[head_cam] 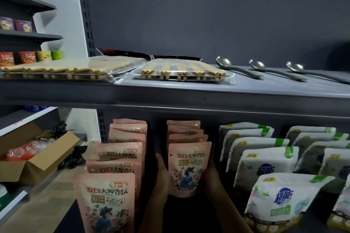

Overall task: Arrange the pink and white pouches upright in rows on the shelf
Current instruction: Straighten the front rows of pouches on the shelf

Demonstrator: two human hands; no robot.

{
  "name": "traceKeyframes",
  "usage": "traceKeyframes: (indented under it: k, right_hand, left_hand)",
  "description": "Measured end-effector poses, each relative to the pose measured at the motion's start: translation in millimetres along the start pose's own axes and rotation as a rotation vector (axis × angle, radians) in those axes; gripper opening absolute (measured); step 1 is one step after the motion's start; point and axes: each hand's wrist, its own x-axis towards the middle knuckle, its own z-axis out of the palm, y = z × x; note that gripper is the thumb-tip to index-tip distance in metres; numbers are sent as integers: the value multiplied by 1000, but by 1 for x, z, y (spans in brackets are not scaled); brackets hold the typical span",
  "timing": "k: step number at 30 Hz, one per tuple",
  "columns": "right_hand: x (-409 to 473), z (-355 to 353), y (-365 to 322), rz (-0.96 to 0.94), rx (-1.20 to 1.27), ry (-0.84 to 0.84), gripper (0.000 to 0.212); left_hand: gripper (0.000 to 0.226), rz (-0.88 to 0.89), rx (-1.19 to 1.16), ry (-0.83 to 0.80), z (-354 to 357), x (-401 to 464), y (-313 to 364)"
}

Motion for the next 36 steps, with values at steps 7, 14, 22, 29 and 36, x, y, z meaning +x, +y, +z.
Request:
traceKeyframes:
  k: [7, 14, 22, 29, 36]
  right_hand:
    - [2, 2, 1, -18, -37, -25, 51]
    - [6, 2, 4, -7, -78, -32, 50]
    - [5, 5, 3, 7, -179, -42, 48]
    - [1, 8, 2, 69, -24, -4, 52]
    - [-13, -2, 0, 42, 15, 39, 60]
  left_hand:
    - [92, -2, 8, -31, -2, 1, 1]
    - [86, 31, 74, 46, -6, 4, 2]
    - [87, 9, 41, 43, -7, 6, 5]
    - [87, 50, 85, 134, -3, 4, 5]
    - [75, 176, 229, 276, -6, -8, 1]
